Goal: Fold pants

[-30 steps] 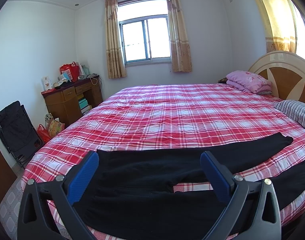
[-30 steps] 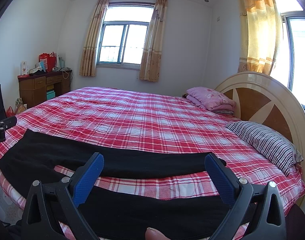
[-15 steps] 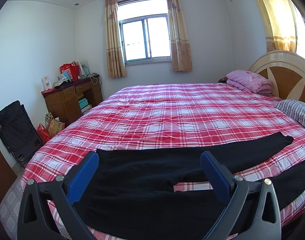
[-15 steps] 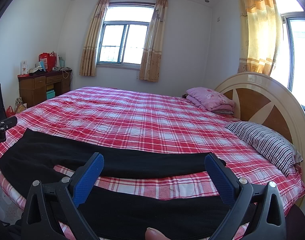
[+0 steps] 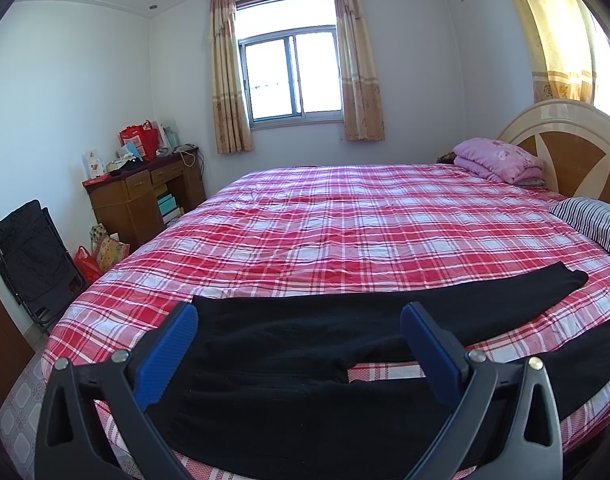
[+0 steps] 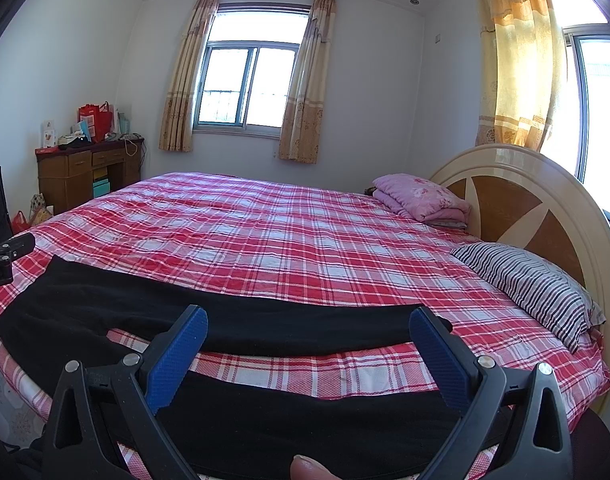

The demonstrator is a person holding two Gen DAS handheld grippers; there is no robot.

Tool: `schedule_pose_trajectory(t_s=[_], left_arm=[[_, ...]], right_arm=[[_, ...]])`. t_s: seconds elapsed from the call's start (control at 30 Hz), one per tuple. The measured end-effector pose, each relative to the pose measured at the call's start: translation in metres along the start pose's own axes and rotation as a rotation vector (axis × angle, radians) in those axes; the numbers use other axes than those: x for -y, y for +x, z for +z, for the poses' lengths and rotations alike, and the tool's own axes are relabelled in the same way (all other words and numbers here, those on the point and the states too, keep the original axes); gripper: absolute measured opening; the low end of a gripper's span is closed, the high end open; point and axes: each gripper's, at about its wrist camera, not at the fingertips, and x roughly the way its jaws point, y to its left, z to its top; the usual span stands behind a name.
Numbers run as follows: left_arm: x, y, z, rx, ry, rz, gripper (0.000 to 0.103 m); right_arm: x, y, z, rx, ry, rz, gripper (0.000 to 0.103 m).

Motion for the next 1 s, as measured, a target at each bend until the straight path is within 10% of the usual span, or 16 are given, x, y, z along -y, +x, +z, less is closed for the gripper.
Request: schedule_pose_trajectory(t_s=[0.7,1.0], left_arm=[[0.001,0.014,-0.001,-0.033,0.006,0.011,0.103],[-0.05,0.108,-0.007,-0.152,0.017,0.131,0.103]], right_arm=[[-0.001,0.007,-0.007,-0.011,-0.004,-0.002,0.102],[0.003,0.039,-0.018,-0.09,-0.009,0.013,0.102]])
